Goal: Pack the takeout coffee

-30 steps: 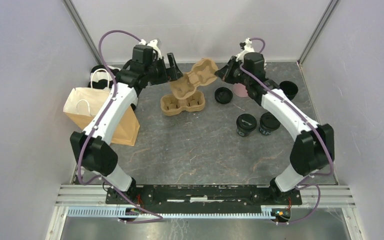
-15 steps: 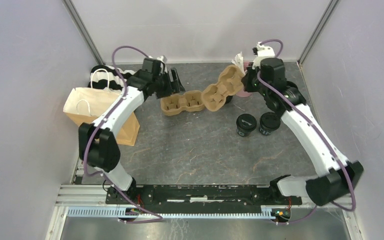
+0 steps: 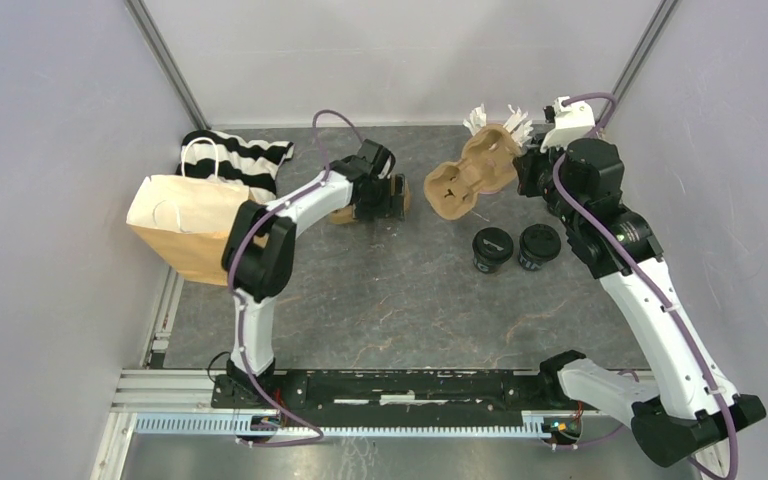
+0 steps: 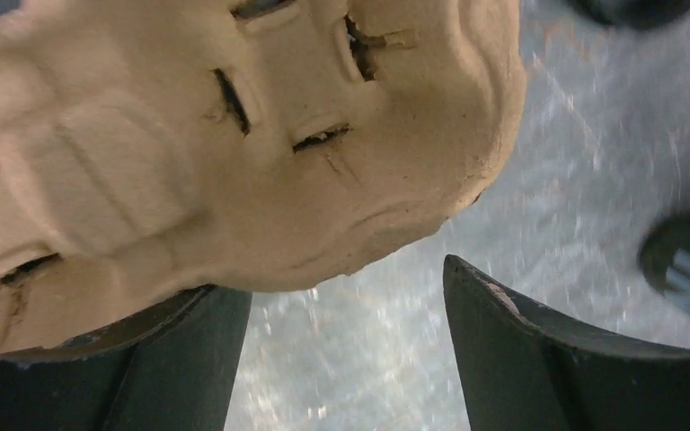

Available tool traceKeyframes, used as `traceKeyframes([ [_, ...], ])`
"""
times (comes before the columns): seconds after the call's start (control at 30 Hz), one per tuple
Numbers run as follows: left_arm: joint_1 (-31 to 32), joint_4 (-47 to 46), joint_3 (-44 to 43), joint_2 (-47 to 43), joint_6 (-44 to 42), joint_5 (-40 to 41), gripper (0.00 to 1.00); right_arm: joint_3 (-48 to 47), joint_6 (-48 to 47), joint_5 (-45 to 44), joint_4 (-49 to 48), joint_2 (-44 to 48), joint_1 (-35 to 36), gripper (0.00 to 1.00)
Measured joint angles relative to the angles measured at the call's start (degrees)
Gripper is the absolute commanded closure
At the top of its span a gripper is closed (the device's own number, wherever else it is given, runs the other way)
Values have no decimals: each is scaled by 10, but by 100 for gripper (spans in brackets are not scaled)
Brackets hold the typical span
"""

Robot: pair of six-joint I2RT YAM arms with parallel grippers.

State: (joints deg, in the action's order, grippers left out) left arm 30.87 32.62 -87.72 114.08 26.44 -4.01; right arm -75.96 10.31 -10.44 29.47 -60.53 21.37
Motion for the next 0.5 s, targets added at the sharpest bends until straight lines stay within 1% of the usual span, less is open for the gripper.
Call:
traceKeyframes([
  [0.13,-16,14,-123,92,-26,11,11,5,-2,15,3,13,0,100],
  [0.23,-23,19,-198,134,-40,19,10,6,-3,23,2,24,0,100],
  [0.3,-28,29,-237,145,-45,22,9,8,-4,27,2,31,0,100],
  [0.4,-30,34,-249,128,-46,18,8,13,-4,25,3,38,0,100],
  [0.43,-30,31,-233,109,-44,11,8,13,-3,23,3,39,0,100],
  [0.5,-30,31,-175,46,-26,-12,7,13,-2,16,4,40,0,100],
])
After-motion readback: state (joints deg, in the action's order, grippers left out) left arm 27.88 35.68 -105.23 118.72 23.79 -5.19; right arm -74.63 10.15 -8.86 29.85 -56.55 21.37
